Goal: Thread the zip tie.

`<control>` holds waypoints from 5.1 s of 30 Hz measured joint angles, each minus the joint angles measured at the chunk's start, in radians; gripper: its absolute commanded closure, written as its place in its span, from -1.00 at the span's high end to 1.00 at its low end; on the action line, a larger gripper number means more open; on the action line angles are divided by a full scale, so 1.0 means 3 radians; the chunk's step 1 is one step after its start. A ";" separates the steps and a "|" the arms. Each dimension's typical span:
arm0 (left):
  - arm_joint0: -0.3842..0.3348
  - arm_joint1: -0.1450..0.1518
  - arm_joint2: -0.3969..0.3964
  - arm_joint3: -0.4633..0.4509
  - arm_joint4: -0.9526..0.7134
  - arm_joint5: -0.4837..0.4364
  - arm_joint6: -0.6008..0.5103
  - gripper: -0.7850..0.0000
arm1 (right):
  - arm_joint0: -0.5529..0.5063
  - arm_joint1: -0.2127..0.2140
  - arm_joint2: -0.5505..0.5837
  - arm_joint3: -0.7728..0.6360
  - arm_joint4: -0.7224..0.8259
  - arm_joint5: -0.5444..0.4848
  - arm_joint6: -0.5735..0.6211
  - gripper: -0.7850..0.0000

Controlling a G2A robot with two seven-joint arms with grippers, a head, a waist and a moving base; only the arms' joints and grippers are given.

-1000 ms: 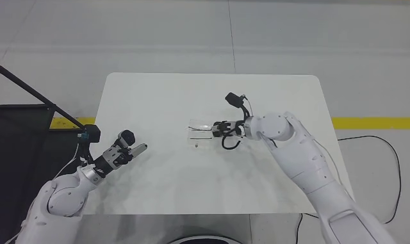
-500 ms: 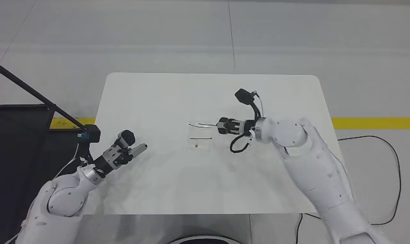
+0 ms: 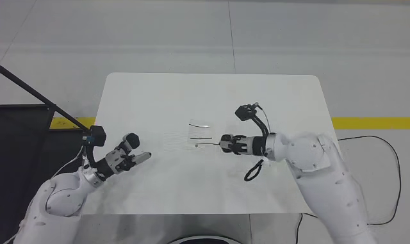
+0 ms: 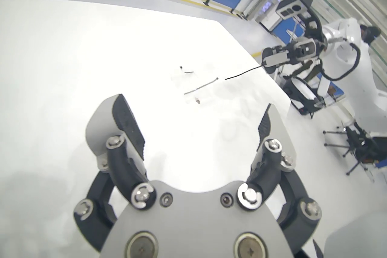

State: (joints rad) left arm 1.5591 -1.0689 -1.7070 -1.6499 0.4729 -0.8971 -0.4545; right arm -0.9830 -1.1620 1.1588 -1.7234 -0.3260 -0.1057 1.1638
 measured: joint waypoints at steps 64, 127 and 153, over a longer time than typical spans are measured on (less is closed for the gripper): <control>-0.1532 0.0698 0.1476 -0.0363 -0.0907 -0.0384 -0.1178 1.00 | 0.1756 -0.0089 -0.0986 0.0537 0.1082 -0.0525 0.1240 -1.00; -0.2318 0.0715 0.2428 0.0285 -0.1402 -0.0384 -0.0987 -1.00 | 0.1767 0.0002 -0.1074 0.0349 0.1015 -0.0416 0.0970 1.00; -0.2104 0.0697 0.2127 0.0233 -0.1306 -0.0376 -0.0122 -1.00 | 0.1092 0.0143 -0.0557 0.0098 0.0680 -0.0597 -0.0136 1.00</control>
State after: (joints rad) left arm 0.9278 -0.8597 -1.0690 -1.5799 0.0811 -1.0100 -0.4910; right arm -0.6554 -1.1192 0.9918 -1.6941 -0.1221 -0.2849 1.1230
